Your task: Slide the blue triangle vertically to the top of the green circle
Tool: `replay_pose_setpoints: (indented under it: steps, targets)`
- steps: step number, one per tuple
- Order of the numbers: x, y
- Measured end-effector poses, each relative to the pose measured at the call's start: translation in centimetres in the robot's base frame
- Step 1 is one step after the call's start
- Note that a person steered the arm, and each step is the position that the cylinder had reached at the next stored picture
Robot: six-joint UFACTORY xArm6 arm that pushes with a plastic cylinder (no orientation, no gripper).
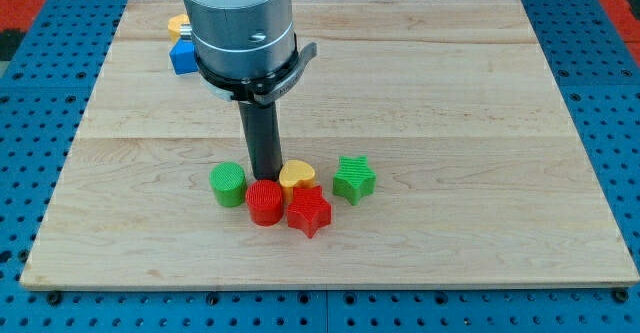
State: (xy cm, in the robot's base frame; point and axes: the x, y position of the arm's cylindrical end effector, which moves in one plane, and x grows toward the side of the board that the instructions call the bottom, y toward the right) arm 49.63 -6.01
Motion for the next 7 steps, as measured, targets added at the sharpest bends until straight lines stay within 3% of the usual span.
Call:
replay_pose_setpoints:
  steps: [2,3,5,6,7]
  targets:
    - [-3.7,-0.3]
    - [-9.4,-0.4]
    - [-26.3,-0.6]
    - [-30.0,-3.7]
    - [-28.2,-10.8]
